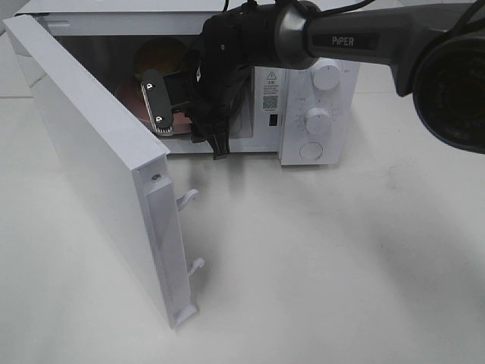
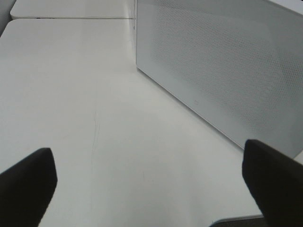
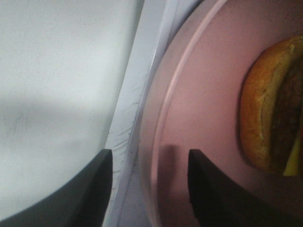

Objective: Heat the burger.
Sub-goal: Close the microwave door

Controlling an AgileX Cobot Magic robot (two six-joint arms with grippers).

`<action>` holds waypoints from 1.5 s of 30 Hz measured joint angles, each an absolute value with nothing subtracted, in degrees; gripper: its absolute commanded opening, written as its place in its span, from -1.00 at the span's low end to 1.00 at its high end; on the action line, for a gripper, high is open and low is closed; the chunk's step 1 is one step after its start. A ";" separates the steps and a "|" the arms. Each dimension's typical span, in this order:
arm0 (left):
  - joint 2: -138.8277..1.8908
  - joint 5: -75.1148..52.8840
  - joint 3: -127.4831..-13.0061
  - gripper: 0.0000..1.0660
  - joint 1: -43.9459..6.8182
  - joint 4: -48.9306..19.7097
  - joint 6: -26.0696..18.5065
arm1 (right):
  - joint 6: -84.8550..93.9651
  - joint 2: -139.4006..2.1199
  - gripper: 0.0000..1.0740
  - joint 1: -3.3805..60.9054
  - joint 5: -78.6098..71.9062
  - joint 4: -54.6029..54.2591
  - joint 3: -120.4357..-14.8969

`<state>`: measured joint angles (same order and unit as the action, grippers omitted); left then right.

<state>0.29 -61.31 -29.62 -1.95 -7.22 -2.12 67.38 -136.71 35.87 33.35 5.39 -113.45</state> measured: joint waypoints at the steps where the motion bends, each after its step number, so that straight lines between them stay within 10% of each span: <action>1: 0.29 -61.31 -29.62 0.88 -1.95 -7.22 -2.12 | 67.32 -135.91 0.05 35.87 33.17 5.04 -112.30; 11: 0.29 -61.31 -29.62 0.88 -1.95 -7.22 -2.12 | 65.20 -130.69 0.44 35.87 29.45 2.35 -104.97; 45: 0.29 -61.31 -29.62 0.88 -1.95 -7.22 -2.12 | 56.61 -110.87 0.41 35.58 22.80 5.67 -80.84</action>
<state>0.29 -61.31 -29.62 -1.95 -7.22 -2.12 56.61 -110.87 35.58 22.80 5.67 -80.84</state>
